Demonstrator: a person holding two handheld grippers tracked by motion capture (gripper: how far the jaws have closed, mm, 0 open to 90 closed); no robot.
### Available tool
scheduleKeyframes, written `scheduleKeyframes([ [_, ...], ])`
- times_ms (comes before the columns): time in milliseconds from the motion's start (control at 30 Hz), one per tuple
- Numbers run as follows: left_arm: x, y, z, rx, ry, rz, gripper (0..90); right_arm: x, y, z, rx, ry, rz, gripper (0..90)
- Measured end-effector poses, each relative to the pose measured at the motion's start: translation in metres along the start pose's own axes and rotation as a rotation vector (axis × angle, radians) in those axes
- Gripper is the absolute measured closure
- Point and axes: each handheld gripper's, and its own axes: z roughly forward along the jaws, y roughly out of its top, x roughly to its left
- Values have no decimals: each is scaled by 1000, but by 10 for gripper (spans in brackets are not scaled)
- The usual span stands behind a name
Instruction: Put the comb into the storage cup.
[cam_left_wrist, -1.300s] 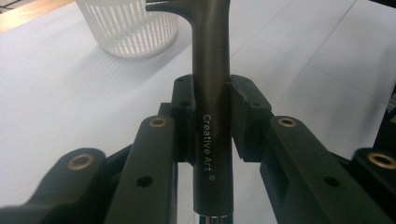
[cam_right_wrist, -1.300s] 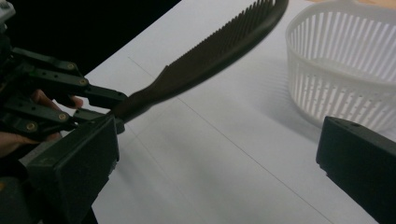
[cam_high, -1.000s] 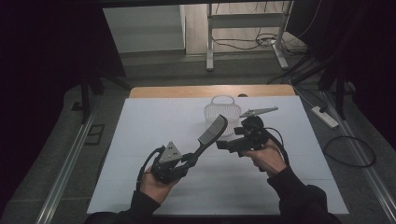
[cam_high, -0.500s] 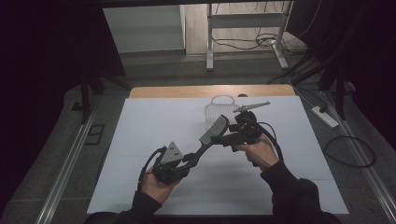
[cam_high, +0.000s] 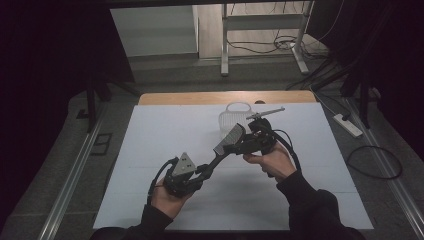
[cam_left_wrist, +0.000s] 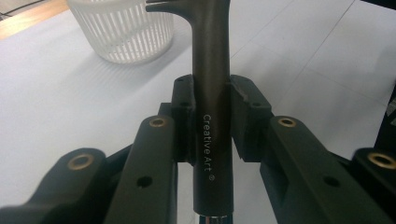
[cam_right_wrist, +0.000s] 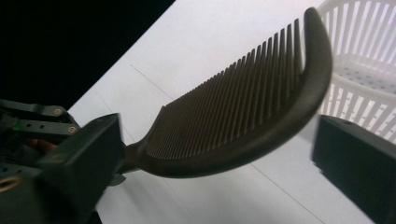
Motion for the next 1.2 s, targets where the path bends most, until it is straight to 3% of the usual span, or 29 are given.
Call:
scheduleKeyframes([
  [33, 0, 0, 0, 1, 1, 0, 723, 0, 0, 0, 0, 0, 0, 45],
  [67, 0, 0, 0, 2, 2, 0, 723, -1, 0, -2, -7, 17, 3, 137],
  [133, 0, 0, 0, 4, 2, 1, 723, -1, -1, -2, -10, 22, 4, 182],
  [267, 1, -1, 1, 6, 3, 0, 723, -3, -2, -5, -29, 45, 7, 380],
  [300, 1, -1, 1, 11, 8, 3, 723, -5, -3, -6, -27, 54, 9, 467],
  [433, 0, -2, 2, 17, 12, 6, 723, -9, -4, -8, -38, 82, 22, 557],
  [533, 0, -2, 3, 19, 16, 11, 722, -13, -5, -8, -50, 127, 64, 641],
  [733, 1, -3, 5, 30, 20, 17, 722, -17, -6, -8, -66, 196, 126, 720],
  [900, 1, -3, 7, 41, 31, 25, 719, -18, -6, -8, -81, 333, 233, 832],
  [1067, 4, -4, 8, 44, 16, 10, 706, -15, -6, -7, -81, 326, 226, 835],
  [1200, 6, -4, 7, 35, 11, -3, 624, -15, -6, -9, -98, 306, 206, 836],
])
